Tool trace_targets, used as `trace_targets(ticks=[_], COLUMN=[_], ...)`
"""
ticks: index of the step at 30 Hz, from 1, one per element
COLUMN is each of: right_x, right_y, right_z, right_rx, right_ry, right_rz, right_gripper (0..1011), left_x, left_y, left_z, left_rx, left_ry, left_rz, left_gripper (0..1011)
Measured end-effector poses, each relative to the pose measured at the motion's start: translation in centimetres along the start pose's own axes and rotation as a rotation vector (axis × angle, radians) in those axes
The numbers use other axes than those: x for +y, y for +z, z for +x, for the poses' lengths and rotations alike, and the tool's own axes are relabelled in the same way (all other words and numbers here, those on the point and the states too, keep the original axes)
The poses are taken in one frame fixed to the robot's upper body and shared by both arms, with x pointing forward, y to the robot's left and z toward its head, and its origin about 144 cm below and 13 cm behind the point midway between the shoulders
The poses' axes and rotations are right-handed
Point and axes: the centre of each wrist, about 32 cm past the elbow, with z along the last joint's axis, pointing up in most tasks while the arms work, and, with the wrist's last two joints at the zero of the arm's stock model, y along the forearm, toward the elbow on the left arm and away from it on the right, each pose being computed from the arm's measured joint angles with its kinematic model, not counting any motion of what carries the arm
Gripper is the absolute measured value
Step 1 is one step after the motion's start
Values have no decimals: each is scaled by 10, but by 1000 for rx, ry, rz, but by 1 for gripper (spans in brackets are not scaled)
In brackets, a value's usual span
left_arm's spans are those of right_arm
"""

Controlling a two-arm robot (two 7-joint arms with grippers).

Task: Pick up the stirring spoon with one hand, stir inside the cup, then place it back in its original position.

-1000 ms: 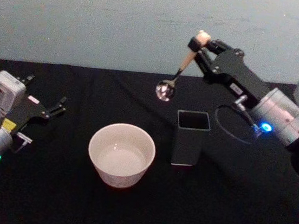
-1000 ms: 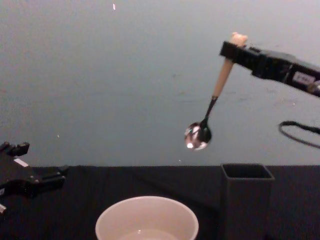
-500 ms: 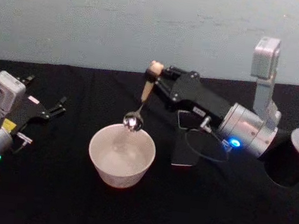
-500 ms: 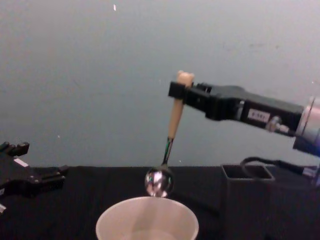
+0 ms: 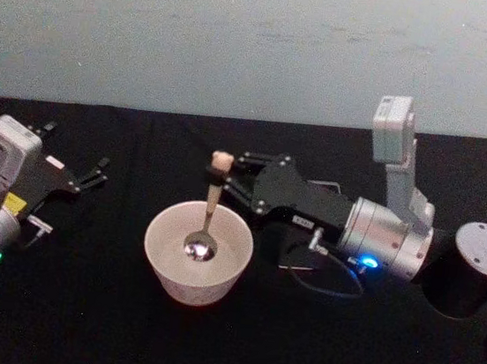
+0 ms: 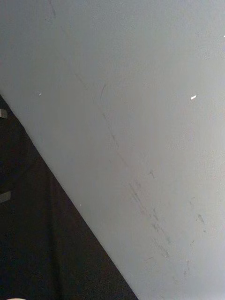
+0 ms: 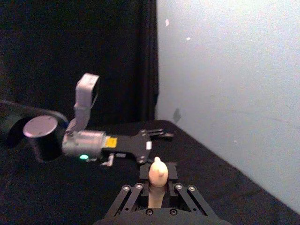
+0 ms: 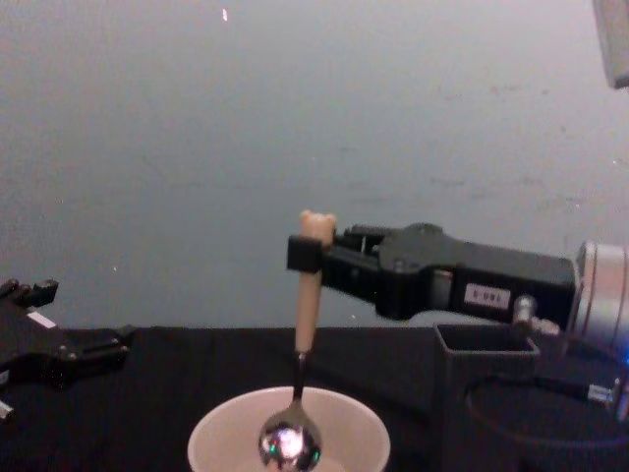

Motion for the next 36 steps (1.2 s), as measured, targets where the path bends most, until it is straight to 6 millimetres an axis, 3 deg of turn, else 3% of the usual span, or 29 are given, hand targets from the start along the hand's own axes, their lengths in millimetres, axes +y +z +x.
trace_targets(ticks=[18,36], right_x=[19,39], right_y=[-12,-20], right_z=[-7,5], right_rx=[-29,-19], right_ry=[86,-56], right_rz=[-74,-81], right_gripper=[218,218], left_x=[0,0], left_y=[0,0], left_z=[0,0], left_rx=[0,0], left_ry=[0,0], left_rz=[0,0], left_gripper=[1001,1001])
